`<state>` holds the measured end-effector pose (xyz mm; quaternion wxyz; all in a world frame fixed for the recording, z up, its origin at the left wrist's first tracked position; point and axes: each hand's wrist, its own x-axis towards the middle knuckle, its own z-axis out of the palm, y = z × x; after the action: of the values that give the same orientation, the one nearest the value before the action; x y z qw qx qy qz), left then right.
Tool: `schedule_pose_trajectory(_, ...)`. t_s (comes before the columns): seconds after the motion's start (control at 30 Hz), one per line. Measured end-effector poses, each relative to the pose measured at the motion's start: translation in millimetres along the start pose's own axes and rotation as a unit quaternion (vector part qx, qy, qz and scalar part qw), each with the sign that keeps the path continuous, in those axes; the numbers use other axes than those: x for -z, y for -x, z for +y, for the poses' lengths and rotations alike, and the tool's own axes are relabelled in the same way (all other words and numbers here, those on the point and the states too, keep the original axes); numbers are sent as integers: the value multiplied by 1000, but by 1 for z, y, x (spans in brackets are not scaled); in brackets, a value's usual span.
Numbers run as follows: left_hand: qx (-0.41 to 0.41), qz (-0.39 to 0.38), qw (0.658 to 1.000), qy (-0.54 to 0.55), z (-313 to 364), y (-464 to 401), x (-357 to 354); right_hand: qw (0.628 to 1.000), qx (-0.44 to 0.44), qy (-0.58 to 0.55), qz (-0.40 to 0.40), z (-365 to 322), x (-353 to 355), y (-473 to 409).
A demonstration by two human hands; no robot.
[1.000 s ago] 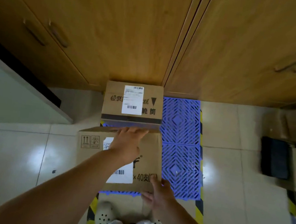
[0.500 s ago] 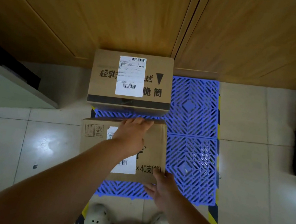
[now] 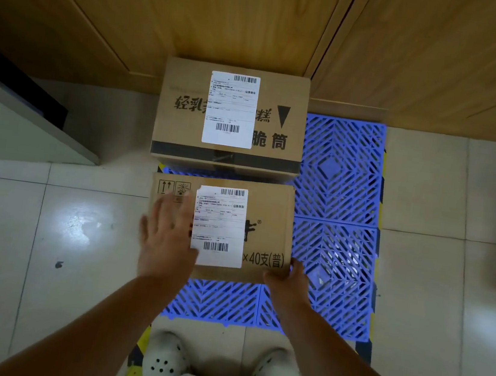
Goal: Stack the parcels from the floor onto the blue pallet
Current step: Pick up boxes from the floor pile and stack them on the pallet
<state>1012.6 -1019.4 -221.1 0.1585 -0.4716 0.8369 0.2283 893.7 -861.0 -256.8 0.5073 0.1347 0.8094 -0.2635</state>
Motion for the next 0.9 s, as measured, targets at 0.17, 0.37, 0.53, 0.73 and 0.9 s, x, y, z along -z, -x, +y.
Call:
schedule_pose_trajectory(0.17,172,-69,961,206,-28,10,-4,968,160,189,38,-9,2,8)
schedule_pose_trajectory(0.37,170,-72,951,247,-37,1,-1,969,169,178,33,-14,3,9)
schedule_pose_trajectory(0.53,166,-60,955,240,-47,-6,4,959,181,216,39,-19,0,11)
schedule_pose_trajectory(0.73,138,-68,961,229,-52,-18,13,966,179,186,33,-25,-8,7)
schedule_pose_trajectory(0.9,145,-93,960,220,-55,-23,15,968,186,167,34,-26,-7,6)
